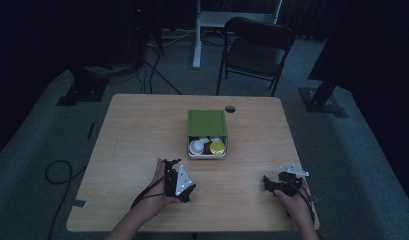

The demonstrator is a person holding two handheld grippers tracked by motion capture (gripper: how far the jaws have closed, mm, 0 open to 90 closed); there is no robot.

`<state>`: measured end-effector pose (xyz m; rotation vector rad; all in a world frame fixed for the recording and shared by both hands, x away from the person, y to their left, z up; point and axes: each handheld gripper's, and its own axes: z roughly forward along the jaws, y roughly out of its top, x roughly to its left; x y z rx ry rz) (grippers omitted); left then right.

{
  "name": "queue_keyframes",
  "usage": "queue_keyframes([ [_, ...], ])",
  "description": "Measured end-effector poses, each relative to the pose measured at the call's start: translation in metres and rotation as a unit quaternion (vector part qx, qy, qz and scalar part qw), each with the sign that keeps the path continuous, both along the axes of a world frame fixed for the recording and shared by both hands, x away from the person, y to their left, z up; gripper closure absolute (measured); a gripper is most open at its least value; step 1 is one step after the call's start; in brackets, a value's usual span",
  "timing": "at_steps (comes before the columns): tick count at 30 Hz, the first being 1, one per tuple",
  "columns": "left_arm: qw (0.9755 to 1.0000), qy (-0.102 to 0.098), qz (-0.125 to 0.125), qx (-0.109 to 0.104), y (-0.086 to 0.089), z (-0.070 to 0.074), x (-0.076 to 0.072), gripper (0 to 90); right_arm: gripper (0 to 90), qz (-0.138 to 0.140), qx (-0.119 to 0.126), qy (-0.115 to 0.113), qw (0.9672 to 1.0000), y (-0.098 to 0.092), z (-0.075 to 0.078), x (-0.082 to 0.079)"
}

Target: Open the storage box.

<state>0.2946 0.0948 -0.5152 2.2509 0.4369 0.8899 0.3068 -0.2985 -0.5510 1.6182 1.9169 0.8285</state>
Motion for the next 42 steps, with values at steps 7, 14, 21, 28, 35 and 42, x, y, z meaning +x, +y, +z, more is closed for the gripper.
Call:
queue_keyframes([
  [7, 0.9996, -0.021, -0.018, 0.01, -0.018, 0.002, 0.004, 1.8, 10.2, 0.003, 0.001, 0.0, 1.0, 0.0, 0.0, 0.001],
  [14, 0.9983, -0.035, -0.037, 0.027, -0.031, 0.002, 0.008, 1.8, 10.3, 0.005, 0.0, 0.0, 1.0, -0.001, 0.0, 0.001],
  [21, 0.9961, -0.059, -0.042, 0.05, -0.042, 0.001, 0.015, 5.9, 10.3, 0.005, 0.0, 0.0, 1.0, -0.001, 0.0, 0.001],
  [28, 0.9901, -0.088, -0.046, 0.099, -0.052, -0.005, 0.018, 6.4, 10.3, 0.005, 0.0, 0.0, 1.0, -0.001, 0.0, 0.001],
  [35, 0.9845, -0.115, -0.055, 0.12, -0.059, -0.008, 0.021, 12.8, 10.3, 0.005, 0.0, 0.0, 1.0, -0.001, 0.0, 0.001],
  [42, 0.9768, -0.137, -0.072, 0.148, -0.066, -0.006, 0.026, 23.5, 10.3, 0.005, 0.0, 0.0, 1.0, -0.001, 0.0, 0.001],
])
